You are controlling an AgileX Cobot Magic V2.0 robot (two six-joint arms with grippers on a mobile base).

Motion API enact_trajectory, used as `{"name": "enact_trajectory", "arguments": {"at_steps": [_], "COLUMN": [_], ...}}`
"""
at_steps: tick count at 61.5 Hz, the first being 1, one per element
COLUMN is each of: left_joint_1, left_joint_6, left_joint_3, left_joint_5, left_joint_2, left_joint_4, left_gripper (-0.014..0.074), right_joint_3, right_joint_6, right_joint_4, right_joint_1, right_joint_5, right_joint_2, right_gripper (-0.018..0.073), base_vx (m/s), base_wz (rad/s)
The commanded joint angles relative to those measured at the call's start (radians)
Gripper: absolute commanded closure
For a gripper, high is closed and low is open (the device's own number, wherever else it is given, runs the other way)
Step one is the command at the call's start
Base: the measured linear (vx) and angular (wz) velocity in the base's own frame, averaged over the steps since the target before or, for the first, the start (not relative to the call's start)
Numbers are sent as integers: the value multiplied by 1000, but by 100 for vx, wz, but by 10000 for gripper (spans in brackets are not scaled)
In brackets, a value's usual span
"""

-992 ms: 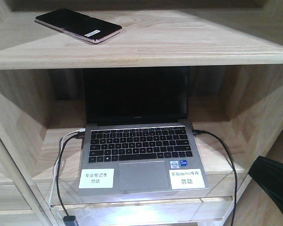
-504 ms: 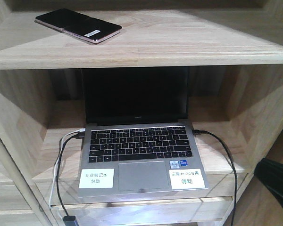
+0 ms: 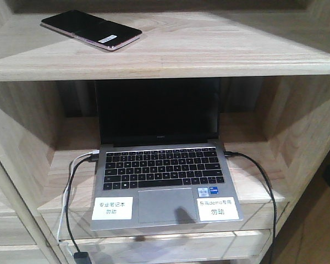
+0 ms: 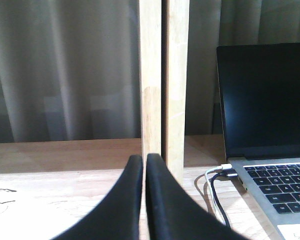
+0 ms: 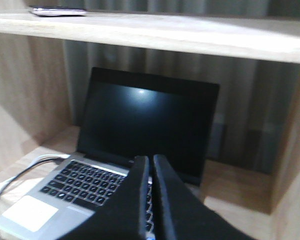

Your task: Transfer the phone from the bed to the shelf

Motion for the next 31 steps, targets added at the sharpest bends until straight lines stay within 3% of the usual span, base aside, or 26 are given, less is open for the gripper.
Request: {"name": "enact_trajectory", "arguments": {"at_steps": [1,12,31], "left_joint_1": [3,3,3], "left_joint_6": [-9,-9,-9], "left_joint_3": [-25,-25,-25], "left_joint_5": [-73,-73,-73], "left_joint_2": [-6,-6,-6], "left_joint_4": [-10,-10,-10], "left_gripper": [595,595,595], "right_joint_3": [9,106,221], "right_joint_6": [19,70,69], "right_joint_4": [-25,-12,-12], "right_joint_1": [-21,-144,-334], "right_joint_5": [-114,-160,-153], "right_joint_2": [-7,-81,-227], "right_gripper": [564,564,564], "base_vx": [0,0,0], "base_wz": [0,0,0]}}
